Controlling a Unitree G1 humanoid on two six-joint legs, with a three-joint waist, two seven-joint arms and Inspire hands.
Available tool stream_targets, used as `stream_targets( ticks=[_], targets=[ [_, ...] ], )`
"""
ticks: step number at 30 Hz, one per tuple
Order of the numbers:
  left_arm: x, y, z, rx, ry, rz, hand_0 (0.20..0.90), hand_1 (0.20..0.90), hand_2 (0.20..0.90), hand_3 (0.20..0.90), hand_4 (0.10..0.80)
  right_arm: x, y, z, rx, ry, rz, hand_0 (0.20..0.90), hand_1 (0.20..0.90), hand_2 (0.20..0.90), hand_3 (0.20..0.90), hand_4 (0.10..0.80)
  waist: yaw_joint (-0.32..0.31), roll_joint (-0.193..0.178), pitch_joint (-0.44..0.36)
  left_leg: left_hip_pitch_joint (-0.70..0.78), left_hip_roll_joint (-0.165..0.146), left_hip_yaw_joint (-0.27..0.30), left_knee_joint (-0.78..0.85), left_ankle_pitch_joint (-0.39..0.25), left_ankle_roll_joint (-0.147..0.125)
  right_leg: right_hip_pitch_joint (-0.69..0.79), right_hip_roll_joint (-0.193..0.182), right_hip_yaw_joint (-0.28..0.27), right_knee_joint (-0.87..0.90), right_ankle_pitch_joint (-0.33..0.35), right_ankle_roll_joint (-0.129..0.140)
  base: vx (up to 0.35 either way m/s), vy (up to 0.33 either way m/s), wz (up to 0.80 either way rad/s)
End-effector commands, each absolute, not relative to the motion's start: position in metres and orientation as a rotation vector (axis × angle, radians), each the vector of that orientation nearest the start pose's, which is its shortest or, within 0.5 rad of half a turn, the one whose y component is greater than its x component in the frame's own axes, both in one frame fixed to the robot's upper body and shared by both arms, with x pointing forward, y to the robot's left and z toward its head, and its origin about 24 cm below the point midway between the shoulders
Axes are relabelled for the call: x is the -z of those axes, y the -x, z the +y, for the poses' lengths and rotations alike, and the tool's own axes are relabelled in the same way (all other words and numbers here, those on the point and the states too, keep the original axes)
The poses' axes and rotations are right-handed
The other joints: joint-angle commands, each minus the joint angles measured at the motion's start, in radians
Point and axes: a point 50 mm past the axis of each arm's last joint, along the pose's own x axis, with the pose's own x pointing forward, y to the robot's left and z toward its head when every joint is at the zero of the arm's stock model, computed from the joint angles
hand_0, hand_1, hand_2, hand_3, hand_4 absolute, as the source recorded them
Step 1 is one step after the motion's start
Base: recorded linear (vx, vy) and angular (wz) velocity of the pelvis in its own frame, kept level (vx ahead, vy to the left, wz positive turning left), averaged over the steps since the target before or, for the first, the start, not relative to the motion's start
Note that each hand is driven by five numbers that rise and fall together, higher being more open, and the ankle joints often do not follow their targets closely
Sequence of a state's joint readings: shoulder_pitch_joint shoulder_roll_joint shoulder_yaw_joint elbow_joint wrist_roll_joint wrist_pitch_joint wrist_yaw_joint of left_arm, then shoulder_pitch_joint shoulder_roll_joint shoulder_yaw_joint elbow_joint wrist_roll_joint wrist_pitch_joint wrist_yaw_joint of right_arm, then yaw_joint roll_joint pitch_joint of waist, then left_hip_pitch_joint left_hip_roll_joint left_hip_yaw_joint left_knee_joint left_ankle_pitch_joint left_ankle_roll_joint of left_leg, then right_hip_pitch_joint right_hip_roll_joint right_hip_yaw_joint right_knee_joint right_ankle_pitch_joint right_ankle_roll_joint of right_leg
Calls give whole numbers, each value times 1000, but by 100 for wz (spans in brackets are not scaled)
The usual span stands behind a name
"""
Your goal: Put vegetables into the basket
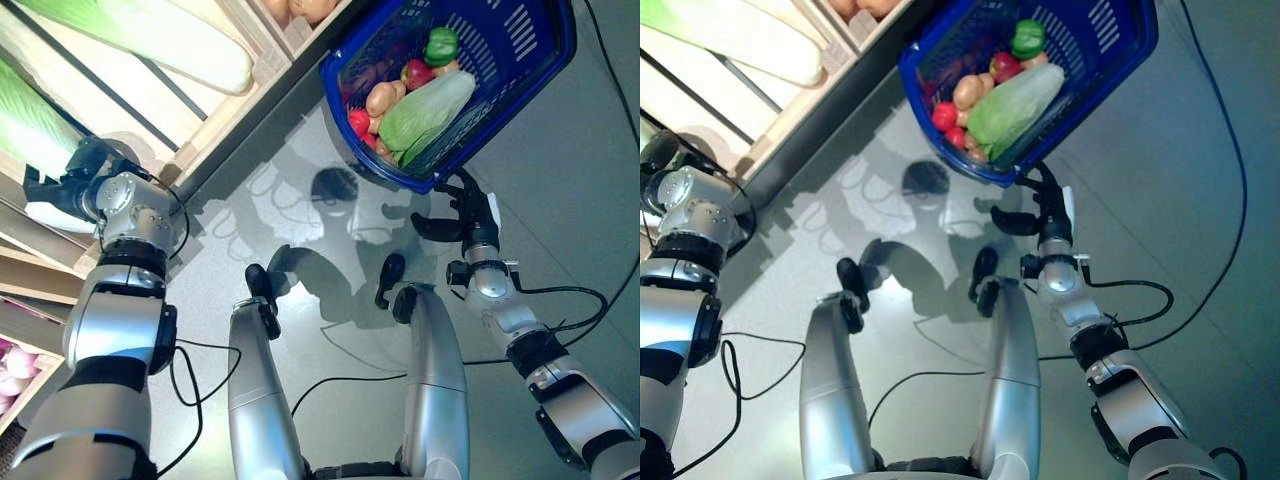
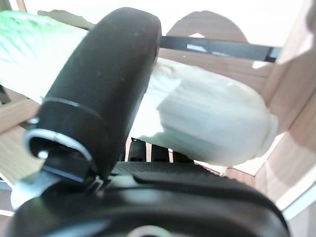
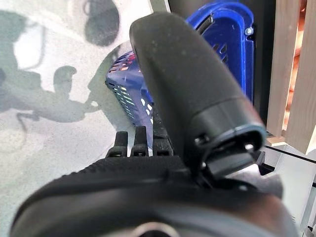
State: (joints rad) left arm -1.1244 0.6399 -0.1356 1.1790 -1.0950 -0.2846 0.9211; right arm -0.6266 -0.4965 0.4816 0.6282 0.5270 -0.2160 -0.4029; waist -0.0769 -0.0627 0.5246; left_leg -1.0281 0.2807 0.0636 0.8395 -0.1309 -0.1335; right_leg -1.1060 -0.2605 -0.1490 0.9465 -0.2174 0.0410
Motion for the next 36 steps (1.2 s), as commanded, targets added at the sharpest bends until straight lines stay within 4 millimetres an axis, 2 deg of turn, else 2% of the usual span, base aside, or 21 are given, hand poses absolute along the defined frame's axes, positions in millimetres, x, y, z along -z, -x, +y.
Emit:
stream_targets(
  ticks=[1,9,13,15,18,20,21,22,23,27,30,33,36],
  targets=[
    [-208,-388,294,-956,714,-141,300,300,300,300,400,-113,-352,-186,178,72,-231,900,900,900,900,800,-30,-20,-5,95,8,48,37,-109,24,132,-22,23,-12,-35,39,0,0,0],
    [-178,-376,310,-967,693,-138,300,300,300,300,400,-98,-344,-183,175,63,-200,900,900,900,900,800,-31,3,-5,332,10,84,-64,-76,14,357,-27,21,-98,-24,41,29,-13,-2],
    [-165,-372,305,-916,648,-170,300,300,300,300,400,-87,-335,-180,168,54,-179,900,900,900,900,800,-26,15,-5,482,-4,98,-134,-54,22,504,-37,5,-162,-13,37,96,-27,-2],
    [-146,-365,291,-852,624,-184,300,300,300,300,400,-73,-323,-178,179,46,-165,900,900,900,900,800,-15,21,-38,604,-30,113,-202,-39,31,629,-49,-25,-228,-1,41,182,-24,8],
    [-128,-357,281,-801,607,-194,300,300,300,300,400,-63,-313,-178,199,28,-157,900,900,900,900,800,-6,26,-77,695,-47,132,-273,-23,33,726,-50,-52,-297,8,45,178,-19,8],
    [-113,-348,271,-762,585,-193,300,300,300,300,400,-59,-306,-176,217,5,-175,900,900,900,900,800,5,36,-112,775,-56,145,-337,-6,31,820,-43,-77,-370,19,49,183,-46,4],
    [-102,-341,262,-734,575,-189,300,300,300,300,400,-57,-301,-173,218,-6,-194,900,900,900,900,800,13,42,-139,817,-64,161,-394,30,38,873,-33,-102,-441,54,42,158,-52,5],
    [-99,-340,260,-726,569,-186,300,300,300,300,400,-57,-299,-173,221,-7,-201,900,900,900,900,800,15,44,-143,836,-67,154,-397,11,27,893,-31,-99,-445,36,51,130,-71,9],
    [-90,-334,252,-702,550,-181,300,300,300,300,400,-55,-294,-170,225,-6,-219,900,900,900,900,800,22,52,-167,875,-73,165,-462,52,36,941,-23,-120,-515,73,48,167,-79,7],
    [-65,-312,230,-646,524,-133,300,300,300,300,400,-52,-280,-168,234,-17,-235,900,900,900,900,800,45,70,-255,1009,-93,169,-629,104,31,1104,1,-161,-705,123,65,172,-85,6],
    [-62,-303,224,-635,527,-145,300,300,300,300,400,-53,-279,-165,209,-71,-233,900,900,900,900,800,58,78,-294,1057,-101,165,-693,128,27,1161,11,-175,-770,149,71,88,-110,17],
    [-68,-301,214,-608,476,-172,300,300,300,300,400,-54,-281,-158,160,-120,-221,900,900,900,900,800,68,80,-323,1099,-110,160,-754,145,24,1206,17,-189,-825,171,80,44,-102,23],
    [-82,-301,201,-491,329,-239,300,300,300,300,400,-64,-284,-147,-60,-266,-237,900,900,900,900,800,81,73,-356,1158,-110,160,-829,162,20,1265,31,-209,-899,205,91,62,-146,14]
  ],
)
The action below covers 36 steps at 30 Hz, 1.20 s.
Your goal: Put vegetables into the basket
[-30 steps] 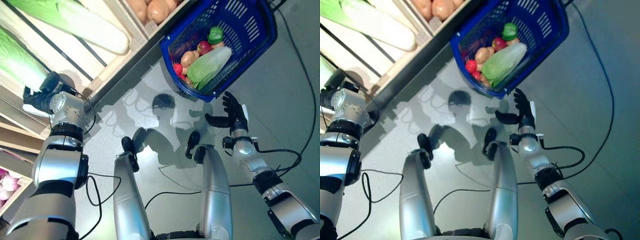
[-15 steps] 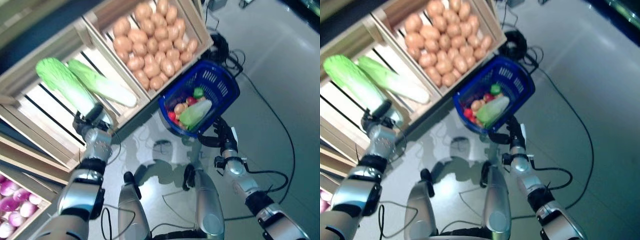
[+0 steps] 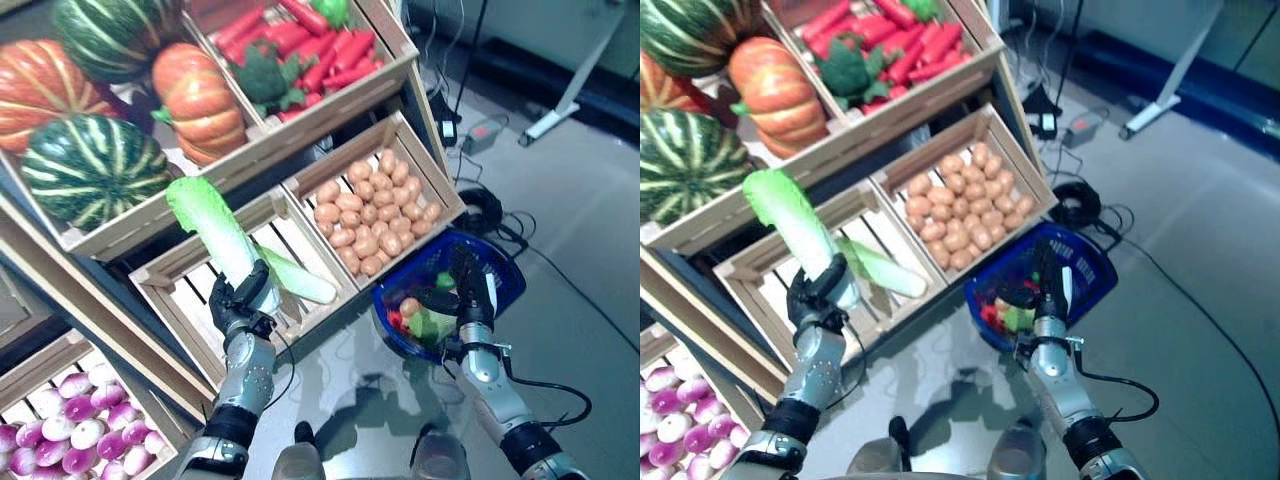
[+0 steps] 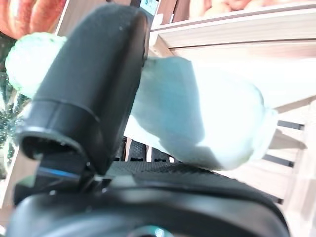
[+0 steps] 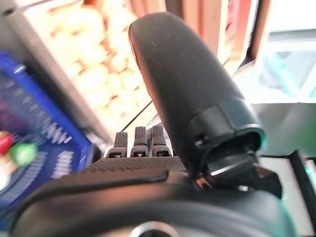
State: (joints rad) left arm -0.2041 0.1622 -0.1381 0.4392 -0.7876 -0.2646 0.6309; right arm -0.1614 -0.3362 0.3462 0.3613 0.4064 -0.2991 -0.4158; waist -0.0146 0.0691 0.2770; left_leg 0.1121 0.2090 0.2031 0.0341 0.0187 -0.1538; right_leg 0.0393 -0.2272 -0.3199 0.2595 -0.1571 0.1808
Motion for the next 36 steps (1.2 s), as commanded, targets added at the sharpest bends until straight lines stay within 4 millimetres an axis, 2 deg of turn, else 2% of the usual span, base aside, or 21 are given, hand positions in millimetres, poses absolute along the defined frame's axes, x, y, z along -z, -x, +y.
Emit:
stream_targets(
  ticks=[1,10,22,28,36],
  targets=[
    [-84,-301,199,-467,304,-252,300,300,300,300,400,-66,-285,-146,-91,-294,-239,900,900,900,900,800,21,-61,-119,23,-39,22,-35,15,40,124,0,-44,-225,153,-47,85,-155,24],
    [-106,-308,168,-112,-22,-386,300,300,300,300,400,-87,-305,-131,-419,-730,-197,900,900,900,900,800,51,-85,-172,93,-47,18,-120,9,39,187,27,-89,-290,173,-40,54,-86,9],
    [-112,-305,132,212,-289,-488,300,300,300,300,400,-114,-314,-107,-630,-950,-228,900,900,900,900,800,67,-98,-201,110,-50,-2,-121,-20,44,210,43,-89,-311,170,-42,15,-20,1],
    [-111,-300,118,314,-369,-533,300,300,300,300,400,-126,-313,-99,-694,-1004,-263,900,900,900,900,800,68,-100,-208,119,-47,-6,-121,-27,42,221,46,-83,-318,166,-42,0,0,0],
    [-99,-293,107,447,-429,-509,300,300,300,300,400,-142,-311,-90,-804,-1042,-318,900,900,900,900,800,65,-101,-217,126,-45,-10,-121,-33,42,228,50,-73,-323,161,-42,0,0,0]
  ],
)
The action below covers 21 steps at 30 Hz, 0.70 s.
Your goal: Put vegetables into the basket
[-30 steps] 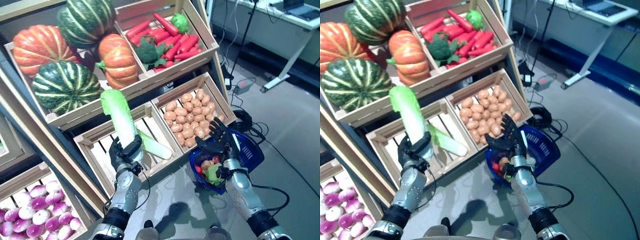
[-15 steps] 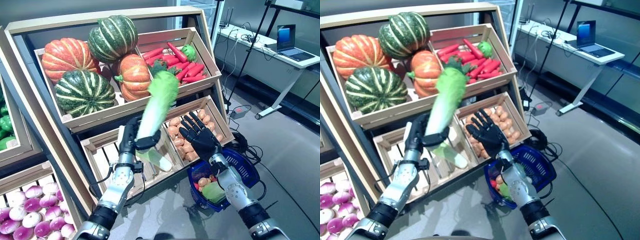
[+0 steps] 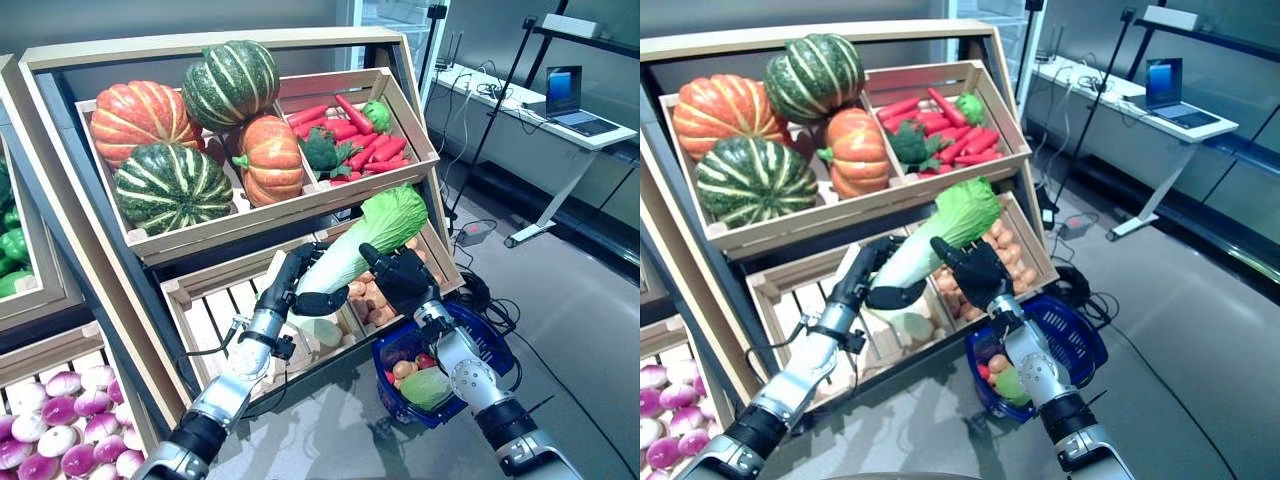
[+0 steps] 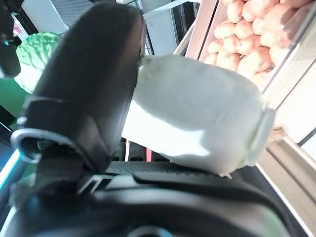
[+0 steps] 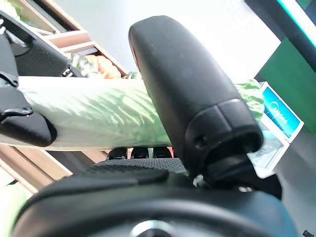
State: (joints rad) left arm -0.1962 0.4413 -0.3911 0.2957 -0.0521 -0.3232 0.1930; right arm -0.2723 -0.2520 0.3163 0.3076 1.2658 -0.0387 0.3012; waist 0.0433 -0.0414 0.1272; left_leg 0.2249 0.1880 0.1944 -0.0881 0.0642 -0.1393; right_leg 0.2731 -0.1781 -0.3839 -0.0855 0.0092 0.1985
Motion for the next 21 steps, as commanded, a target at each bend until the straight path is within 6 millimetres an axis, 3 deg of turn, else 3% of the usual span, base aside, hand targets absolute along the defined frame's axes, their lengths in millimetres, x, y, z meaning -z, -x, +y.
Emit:
stream_targets(
  ticks=[1,8,15,16,17,18,21],
  targets=[
    [-95,-292,105,482,-437,-479,300,300,300,300,400,-146,-310,-89,-820,-1041,-329,900,900,900,900,800,7,10,-69,13,-23,-2,1,-80,27,-6,1,-7,20,-5,-60,0,0,0],
    [-84,-286,96,600,-531,-464,300,300,300,300,400,-156,-312,-86,-838,-1021,-349,900,900,900,900,800,2,14,-72,8,-21,1,1,-79,27,-11,0,-1,19,-7,-57,-5,3,-2],
    [-94,-278,87,668,-552,-584,300,300,300,300,400,-156,-316,-93,-791,-1046,-378,900,900,900,900,800,-2,20,-70,4,-17,5,1,-78,26,-16,-1,4,16,-6,-56,0,0,0],
    [-96,-277,85,688,-545,-594,300,300,300,300,400,-157,-317,-95,-783,-1059,-391,575,575,575,575,584,-3,20,-67,4,-17,6,1,-78,26,-17,-1,6,16,-6,-56,0,0,0],
    [-97,-275,84,711,-535,-607,300,300,300,300,400,-158,-317,-98,-772,-1074,-405,342,342,342,342,428,-4,20,-66,3,-16,6,1,-78,26,-17,-1,7,16,-5,-56,0,0,0],
    [-98,-274,83,720,-530,-611,300,300,300,300,400,-159,-317,-98,-768,-1079,-410,300,300,300,300,400,-4,20,-66,3,-16,6,1,-79,26,-17,-1,7,15,-5,-55,0,0,0],
    [-98,-271,80,763,-497,-610,300,300,300,300,400,-163,-319,-102,-744,-1109,-446,300,300,300,300,400,-6,20,-68,2,-17,7,1,-82,26,-17,-1,10,10,-3,-55,0,0,0]
  ],
)
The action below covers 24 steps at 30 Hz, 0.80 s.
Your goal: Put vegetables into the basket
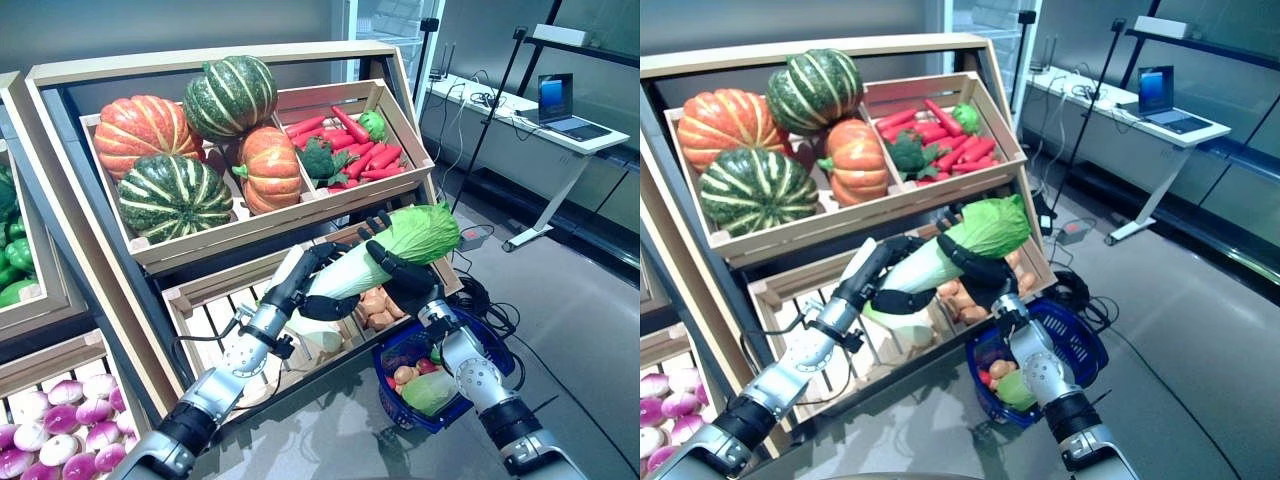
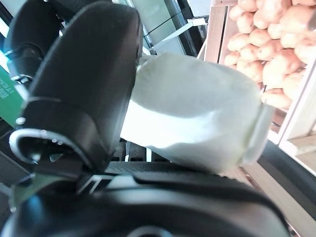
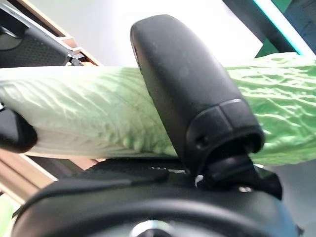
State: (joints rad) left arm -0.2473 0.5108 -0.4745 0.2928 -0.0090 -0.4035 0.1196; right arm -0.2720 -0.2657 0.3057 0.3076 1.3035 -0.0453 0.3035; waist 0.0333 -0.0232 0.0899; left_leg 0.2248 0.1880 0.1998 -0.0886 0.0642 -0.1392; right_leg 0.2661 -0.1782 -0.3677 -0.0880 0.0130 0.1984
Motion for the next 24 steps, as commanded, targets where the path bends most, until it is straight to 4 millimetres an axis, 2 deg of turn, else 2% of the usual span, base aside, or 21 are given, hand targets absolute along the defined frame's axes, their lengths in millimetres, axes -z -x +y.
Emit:
stream_targets(
  ticks=[1,8,16,17,18,23,24],
  targets=[
    [-98,-271,80,768,-490,-609,300,300,300,300,400,-164,-319,-103,-740,-1115,-455,300,300,300,300,400,4,1,-31,3,-17,2,1,-82,27,-11,-1,-5,12,-6,-54,0,0,0],
    [-94,-272,79,759,-437,-561,300,300,300,300,400,-173,-322,-114,-660,-1153,-538,300,300,300,300,400,-2,3,-32,-1,-18,7,1,-82,30,-20,-1,7,14,-4,-55,-1,8,-2],
    [-92,-275,82,716,-398,-528,300,300,300,300,400,-177,-323,-118,-643,-1152,-561,300,300,300,300,400,2,1,-24,-5,-18,3,1,-83,31,-26,-2,9,15,-4,-56,0,0,0],
    [-91,-276,83,708,-394,-515,568,568,568,568,579,-176,-324,-119,-637,-1150,-561,300,300,300,300,400,1,1,-24,-4,-18,3,1,-84,31,-25,-2,10,14,-4,-55,0,0,0],
    [-89,-276,84,702,-392,-504,900,900,900,900,800,-175,-324,-119,-633,-1148,-560,300,300,300,300,400,2,2,-24,-3,-18,2,1,-85,31,-24,-1,10,13,-3,-55,7,2,-4],
    [-75,-279,92,658,-358,-404,900,900,900,900,800,-175,-324,-123,-608,-1114,-563,300,300,300,300,400,1,-1,-26,-1,-18,6,1,-87,31,-23,-2,10,10,-1,-55,1,0,-1],
    [-67,-281,98,617,-341,-343,900,900,900,900,800,-175,-325,-127,-587,-1091,-567,300,300,300,300,400,0,-3,-30,-1,-17,8,1,-87,31,-24,-1,12,8,1,-55,14,-3,-3]
  ],
)
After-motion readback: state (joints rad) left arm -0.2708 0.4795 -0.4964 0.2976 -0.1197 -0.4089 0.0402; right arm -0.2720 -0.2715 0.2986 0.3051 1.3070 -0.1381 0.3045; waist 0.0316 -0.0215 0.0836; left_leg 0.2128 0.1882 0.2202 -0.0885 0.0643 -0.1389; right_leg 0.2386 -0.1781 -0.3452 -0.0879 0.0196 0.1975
